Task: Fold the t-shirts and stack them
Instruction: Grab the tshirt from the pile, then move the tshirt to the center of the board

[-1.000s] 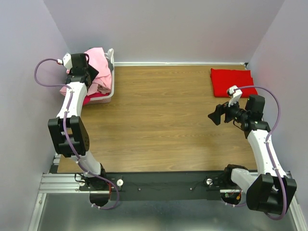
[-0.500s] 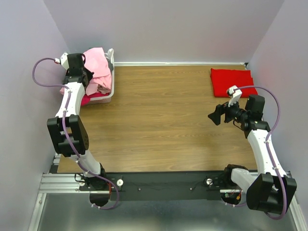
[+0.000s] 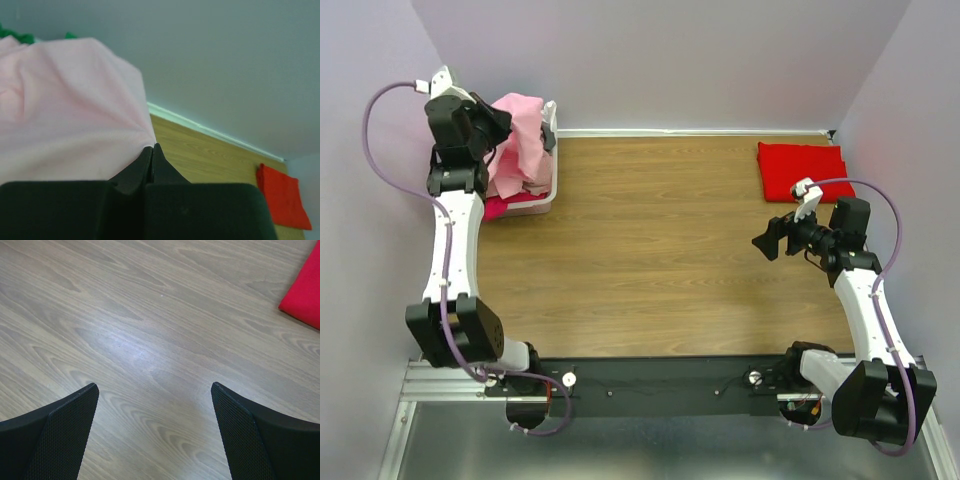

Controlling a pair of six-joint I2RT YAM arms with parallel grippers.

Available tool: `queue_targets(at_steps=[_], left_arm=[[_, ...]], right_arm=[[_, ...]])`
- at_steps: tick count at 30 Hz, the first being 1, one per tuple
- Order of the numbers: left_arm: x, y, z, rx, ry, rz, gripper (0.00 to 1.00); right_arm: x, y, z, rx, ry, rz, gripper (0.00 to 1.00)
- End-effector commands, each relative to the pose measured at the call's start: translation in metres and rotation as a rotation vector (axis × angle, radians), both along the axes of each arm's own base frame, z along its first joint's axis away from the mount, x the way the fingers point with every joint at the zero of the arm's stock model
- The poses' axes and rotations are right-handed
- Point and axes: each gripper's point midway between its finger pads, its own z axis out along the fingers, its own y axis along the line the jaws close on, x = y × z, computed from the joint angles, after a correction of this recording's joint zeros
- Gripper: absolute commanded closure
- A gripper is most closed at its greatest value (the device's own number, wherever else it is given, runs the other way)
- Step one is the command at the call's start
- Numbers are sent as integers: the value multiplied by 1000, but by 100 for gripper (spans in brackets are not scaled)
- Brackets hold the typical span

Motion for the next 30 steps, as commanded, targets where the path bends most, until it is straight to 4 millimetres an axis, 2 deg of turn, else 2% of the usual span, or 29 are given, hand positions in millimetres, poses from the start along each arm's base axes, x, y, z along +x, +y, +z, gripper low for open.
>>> queue_targets(at_steps=[1, 2, 3, 4, 7, 8, 9, 10, 12, 14, 15, 20, 21, 30], left_arm=[[-32, -43, 86, 60, -230, -198, 100], [-43, -52, 109, 66, -281, -230, 100], [-49, -59, 120, 72, -308, -251, 100], [-58, -71, 141, 80, -359, -284, 100], [-83, -94, 178, 93, -455, -350, 100], [-97, -110, 196, 94, -505, -393, 100], [-103, -113, 205, 97, -528, -402, 100], [-116, -136, 216, 87, -564, -467, 100], [-135, -153, 232, 80, -622, -520, 100], [-148, -166, 240, 63, -656, -564, 100], [-161, -176, 246, 49, -680, -598, 100], [-201, -204, 264, -2, -770, -708, 100], [-202, -204, 263, -2, -769, -708, 100], [-253, -241, 287, -74, -862, -870, 100]], right_arm=[[0, -2, -1, -14, 4, 2, 0], [0, -2, -1, -14, 4, 3, 0], [0, -1, -1, -15, 3, 5, 0], [0, -2, -1, -16, 3, 2, 0], [1, -3, -2, -22, 4, -3, 0], [1, -4, -2, -25, 3, -7, 0], [1, -5, -2, -26, 3, -7, 0], [1, -6, -3, -28, 4, -11, 0], [2, -7, -3, -31, 4, -17, 0], [2, -9, -3, -34, 4, -24, 0], [2, -11, -3, -38, 4, -32, 0], [4, -15, -4, -45, 4, -48, 0], [4, -16, -4, -47, 5, -50, 0], [6, -19, -8, -56, 18, -64, 0]])
